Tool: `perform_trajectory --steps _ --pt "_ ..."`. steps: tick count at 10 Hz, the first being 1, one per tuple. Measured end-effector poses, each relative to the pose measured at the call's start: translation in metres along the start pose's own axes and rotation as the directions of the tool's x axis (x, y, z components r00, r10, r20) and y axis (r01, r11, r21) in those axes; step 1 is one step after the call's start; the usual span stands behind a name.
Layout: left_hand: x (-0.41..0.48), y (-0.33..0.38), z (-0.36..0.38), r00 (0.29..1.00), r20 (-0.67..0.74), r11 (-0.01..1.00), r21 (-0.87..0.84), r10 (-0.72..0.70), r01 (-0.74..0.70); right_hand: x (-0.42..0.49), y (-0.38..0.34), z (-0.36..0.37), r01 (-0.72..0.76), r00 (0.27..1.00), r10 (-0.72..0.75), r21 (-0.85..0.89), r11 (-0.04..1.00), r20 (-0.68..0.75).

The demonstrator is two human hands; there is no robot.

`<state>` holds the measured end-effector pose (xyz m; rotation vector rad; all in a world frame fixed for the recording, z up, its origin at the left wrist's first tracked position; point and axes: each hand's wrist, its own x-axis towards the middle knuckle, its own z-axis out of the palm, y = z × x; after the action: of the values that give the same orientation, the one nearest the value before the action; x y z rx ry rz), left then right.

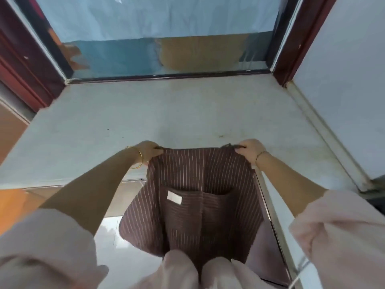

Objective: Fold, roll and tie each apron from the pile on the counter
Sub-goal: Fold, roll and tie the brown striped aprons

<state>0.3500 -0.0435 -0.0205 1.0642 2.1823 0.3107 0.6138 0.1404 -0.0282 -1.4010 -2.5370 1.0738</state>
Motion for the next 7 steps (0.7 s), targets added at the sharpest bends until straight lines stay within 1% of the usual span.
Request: perform_trajectory --steps 1,2,3,4,5,6,7 --pt "-0.009 0.019 -0.008 0.802 -0.588 0.922 -0.243 0.108 -0.302 -0.014 -0.022 -0.002 0.138 0.846 -0.017 0.188 0.972 -0.533" --pt "-0.011 0.012 0.02 0.951 -0.24 0.98 0.013 0.197 -0.199 -0.037 -0.013 0.032 0.203 0.966 -0.236 -0.258 0.945 -0.104" --pt "-0.018 -0.022 0.042 0.742 0.505 0.814 0.573 -0.441 0.094 -0.05 0.021 0.065 0.214 0.614 0.348 -0.574 0.791 0.708" --pt "-0.023 -0.019 0.027 0.937 0.269 0.863 0.501 -0.222 0.061 -0.025 0.025 0.045 0.081 0.931 0.082 -0.421 0.903 0.356" --pt "-0.02 0.004 -0.002 0.96 -0.281 1.0 -0.012 -0.003 0.0 -0.008 -0.003 0.012 0.006 0.985 0.0 0.03 1.0 -0.171" --pt "-0.027 0.013 -0.003 0.771 -0.626 0.949 -0.156 0.121 -0.275 -0.024 -0.026 0.005 0.179 0.822 -0.085 0.114 0.977 -0.563" --pt "-0.001 -0.042 0.027 0.999 -0.039 0.967 0.253 0.005 0.005 -0.043 -0.006 0.034 0.191 0.869 0.074 -0.47 0.862 0.489"
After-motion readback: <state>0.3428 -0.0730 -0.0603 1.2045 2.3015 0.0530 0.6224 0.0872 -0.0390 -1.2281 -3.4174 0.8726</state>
